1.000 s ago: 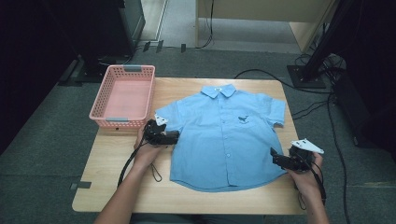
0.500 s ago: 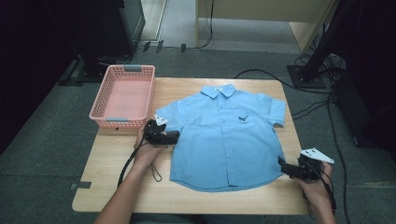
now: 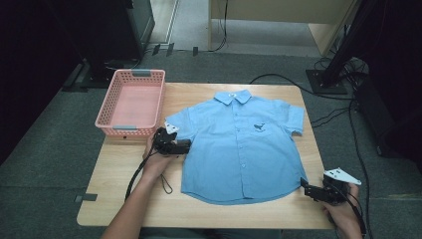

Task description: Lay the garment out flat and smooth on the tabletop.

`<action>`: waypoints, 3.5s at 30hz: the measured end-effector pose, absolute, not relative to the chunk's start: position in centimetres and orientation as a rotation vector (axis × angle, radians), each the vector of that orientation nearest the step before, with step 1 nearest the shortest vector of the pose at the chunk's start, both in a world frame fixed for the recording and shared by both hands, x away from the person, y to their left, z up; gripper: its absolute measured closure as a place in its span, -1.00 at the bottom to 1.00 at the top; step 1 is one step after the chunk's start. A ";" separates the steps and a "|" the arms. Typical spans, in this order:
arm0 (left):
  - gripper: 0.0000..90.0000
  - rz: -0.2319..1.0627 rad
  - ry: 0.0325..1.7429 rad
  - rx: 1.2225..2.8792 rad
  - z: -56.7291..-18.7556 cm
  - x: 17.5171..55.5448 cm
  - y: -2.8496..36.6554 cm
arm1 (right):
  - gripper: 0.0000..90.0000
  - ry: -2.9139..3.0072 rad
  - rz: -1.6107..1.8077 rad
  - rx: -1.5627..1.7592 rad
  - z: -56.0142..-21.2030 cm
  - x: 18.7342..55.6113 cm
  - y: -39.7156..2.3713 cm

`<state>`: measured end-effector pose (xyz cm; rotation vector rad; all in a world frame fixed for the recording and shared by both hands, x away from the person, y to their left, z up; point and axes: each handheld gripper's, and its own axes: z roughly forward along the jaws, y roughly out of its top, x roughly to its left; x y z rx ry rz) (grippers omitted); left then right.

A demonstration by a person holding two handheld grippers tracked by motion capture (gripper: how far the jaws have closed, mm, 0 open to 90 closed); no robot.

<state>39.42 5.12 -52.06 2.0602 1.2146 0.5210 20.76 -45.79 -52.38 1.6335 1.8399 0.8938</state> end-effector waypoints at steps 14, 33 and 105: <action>-0.78 0.552 1.201 2.094 -51.8 39.1 5.1 | -0.84 1.818 0.826 1.704 -52.7 20.9 -46.0; -0.78 0.584 1.156 2.023 -47.8 35.9 5.9 | -0.84 1.817 0.820 1.704 -52.7 21.0 -45.9; -0.78 0.573 1.224 1.892 -47.2 28.9 14.4 | -0.84 1.821 0.814 1.697 -52.7 21.2 -45.9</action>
